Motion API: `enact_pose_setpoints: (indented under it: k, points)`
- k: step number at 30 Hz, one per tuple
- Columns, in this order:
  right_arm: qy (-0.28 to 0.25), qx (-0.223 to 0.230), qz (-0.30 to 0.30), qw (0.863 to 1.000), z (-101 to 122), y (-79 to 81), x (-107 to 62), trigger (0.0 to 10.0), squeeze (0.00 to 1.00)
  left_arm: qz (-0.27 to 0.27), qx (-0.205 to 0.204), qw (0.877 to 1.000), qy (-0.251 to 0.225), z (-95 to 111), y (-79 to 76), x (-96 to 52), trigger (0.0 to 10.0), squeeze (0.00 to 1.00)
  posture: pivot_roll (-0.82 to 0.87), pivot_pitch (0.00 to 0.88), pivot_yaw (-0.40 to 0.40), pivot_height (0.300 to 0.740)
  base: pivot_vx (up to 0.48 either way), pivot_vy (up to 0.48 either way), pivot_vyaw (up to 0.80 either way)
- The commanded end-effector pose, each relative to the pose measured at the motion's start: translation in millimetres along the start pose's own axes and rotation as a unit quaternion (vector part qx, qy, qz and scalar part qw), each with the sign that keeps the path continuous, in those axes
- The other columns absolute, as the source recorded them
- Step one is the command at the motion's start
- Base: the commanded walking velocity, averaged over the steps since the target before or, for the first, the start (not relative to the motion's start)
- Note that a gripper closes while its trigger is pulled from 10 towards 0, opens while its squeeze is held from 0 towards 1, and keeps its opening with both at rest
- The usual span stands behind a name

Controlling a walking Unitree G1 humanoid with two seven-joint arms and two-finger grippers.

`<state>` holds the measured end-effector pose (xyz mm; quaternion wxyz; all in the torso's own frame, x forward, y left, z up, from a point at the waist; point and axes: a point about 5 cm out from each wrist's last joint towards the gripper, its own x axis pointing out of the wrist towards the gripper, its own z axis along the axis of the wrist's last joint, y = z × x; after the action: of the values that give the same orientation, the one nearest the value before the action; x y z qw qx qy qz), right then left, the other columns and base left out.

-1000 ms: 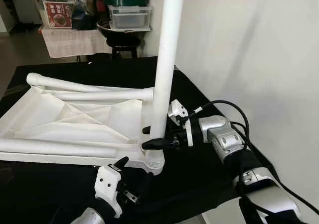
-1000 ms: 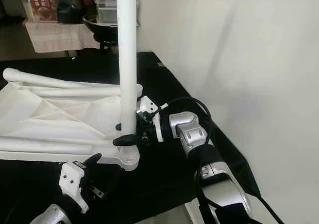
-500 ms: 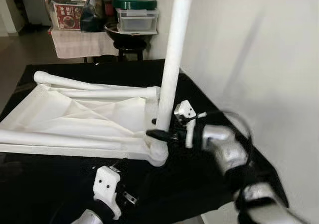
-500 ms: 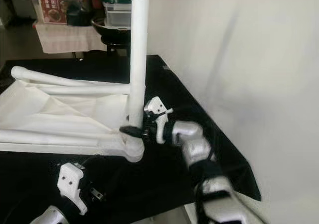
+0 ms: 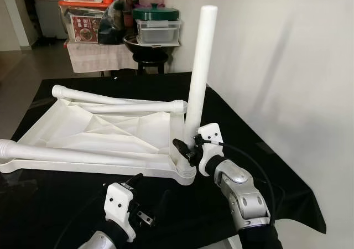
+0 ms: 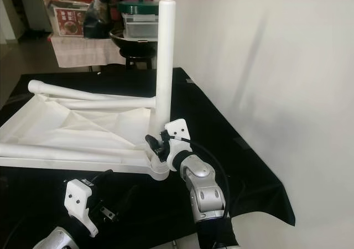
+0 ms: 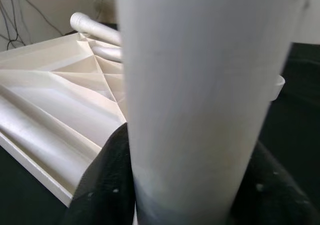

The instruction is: Building children table

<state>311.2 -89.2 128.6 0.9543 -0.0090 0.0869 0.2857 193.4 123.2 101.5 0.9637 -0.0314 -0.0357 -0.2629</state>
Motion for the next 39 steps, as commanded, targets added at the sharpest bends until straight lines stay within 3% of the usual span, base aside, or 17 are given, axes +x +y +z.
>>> enact_pose_setpoints:
  k: [1, 3, 4, 7, 9, 10, 11, 12, 13, 16, 20, 21, 22, 23, 32, 37, 39]
  points:
    - [0.005, 0.015, 0.037, 0.999, 2, 8.7, 1.1, 10.0, 1.00, 0.005, 0.002, 1.000, 0.005, -1, 2.8, 0.5, 10.0, 0.00, -0.06, 0.000, -0.102, 0.740, 0.000, 0.000, 0.00]
    - [-0.012, 0.016, 0.069, 0.997, 10, 14.0, 2.6, 10.0, 1.00, 0.004, 0.002, 1.000, 0.005, -1, 3.0, 0.8, 10.0, 0.00, -0.06, 0.000, -0.101, 0.740, 0.000, 0.000, 0.00]
    - [-0.031, 0.016, 0.128, 0.991, 19, 19.3, 3.8, 10.0, 1.00, 0.003, 0.002, 1.000, 0.006, -2, 2.9, 1.2, 10.0, 0.00, -0.06, 0.000, -0.102, 0.740, 0.000, 0.000, 0.00]
    - [-0.065, -0.025, 0.272, 0.960, 48, 23.2, 0.8, 10.0, 1.00, 0.000, 0.001, 1.000, 0.006, -1, 2.0, 2.1, 10.0, 0.00, -0.04, 0.000, -0.108, 0.740, 0.000, 0.000, 0.00]
    - [-0.058, -0.064, 0.318, 0.944, 52, 20.2, -0.3, 10.0, 1.00, 0.002, 0.001, 1.000, 0.005, -1, 1.8, 2.3, 10.0, 0.00, -0.04, 0.000, -0.108, 0.740, 0.000, 0.000, 0.00]
    - [-0.058, -0.064, 0.318, 0.944, 52, 20.2, -0.3, 10.0, 1.00, 0.002, 0.001, 1.000, 0.005, -1, 1.8, 2.3, 10.0, 0.00, -0.04, 0.000, -0.108, 0.740, 0.000, 0.000, 0.00]
    - [-0.051, -0.082, 0.332, 0.938, 52, 16.8, 0.9, 10.0, 0.78, 0.003, 0.001, 1.000, 0.004, -1, 1.6, 2.6, 10.0, 0.00, -0.03, 0.000, -0.112, 0.740, 0.000, 0.000, 0.00]
    - [-0.051, -0.082, 0.332, 0.938, 52, 16.8, 0.9, 10.0, 0.78, 0.003, 0.001, 1.000, 0.004, -1, 1.6, 2.6, 10.0, 0.00, -0.03, 0.000, -0.112, 0.740, 0.000, 0.000, 0.00]
    - [-0.037, -0.095, 0.341, 0.934, 51, 12.2, 3.8, 10.0, 0.00, 0.003, 0.001, 1.000, 0.004, -1, 1.3, 3.0, 10.0, 0.00, -0.03, 0.000, -0.115, 0.740, 0.000, 0.000, 0.00]
    - [-0.006, -0.119, 0.387, 0.914, 51, 3.1, 9.3, 10.0, 0.00, 0.004, 0.000, 1.000, 0.002, -1, 0.4, 4.4, 10.0, 0.00, -0.02, 0.000, -0.124, 0.740, 0.000, 0.000, 0.00]
    - [0.006, -0.126, 0.403, 0.907, 53, -0.3, 12.2, 10.0, 0.00, 0.005, -0.001, 1.000, 0.001, -1, 0.1, 4.9, 10.0, 0.00, -0.01, 0.000, -0.127, 0.740, 0.000, 0.000, 0.00]
    - [0.011, -0.121, 0.423, 0.898, 56, -2.2, 14.0, 7.1, 0.00, 0.006, -0.001, 1.000, 0.000, -1, -0.3, 5.2, 10.0, 0.00, -0.01, 0.000, -0.131, 0.740, 0.000, 0.000, 0.00]
    - [0.011, -0.121, 0.423, 0.898, 56, -2.2, 14.0, 7.1, 0.00, 0.006, -0.001, 1.000, 0.000, -1, -0.3, 5.2, 10.0, 0.00, -0.01, 0.000, -0.131, 0.740, 0.000, 0.000, 0.00]
    - [0.017, -0.116, 0.438, 0.891, 59, -3.4, 15.6, 0.0, 0.00, 0.007, -0.001, 1.000, -0.001, -1, -0.5, 5.4, 10.0, 0.00, -0.01, 0.000, -0.131, 0.740, 0.000, 0.000, 0.00]
    - [0.026, -0.103, 0.495, 0.862, 56, -9.8, 11.1, 0.0, 0.00, 0.008, -0.002, 1.000, -0.002, -1, -3.0, 6.4, 10.0, 0.00, -0.01, 0.000, -0.133, 0.740, 0.000, 0.000, 0.00]
    - [0.022, -0.089, 0.480, 0.873, 49, -16.7, 8.5, 0.0, 0.00, 0.005, -0.004, 1.000, -0.003, -1, -3.5, 7.2, 10.0, 0.00, -0.03, 0.000, -0.129, 0.740, 0.000, 0.000, 0.00]
    - [0.011, -0.078, 0.448, 0.890, 44, -20.4, 5.2, 0.0, 0.00, 0.005, -0.004, 1.000, -0.002, -1, -3.1, 6.7, 10.0, 0.00, -0.05, 0.000, -0.115, 0.740, 0.000, 0.000, 0.00]
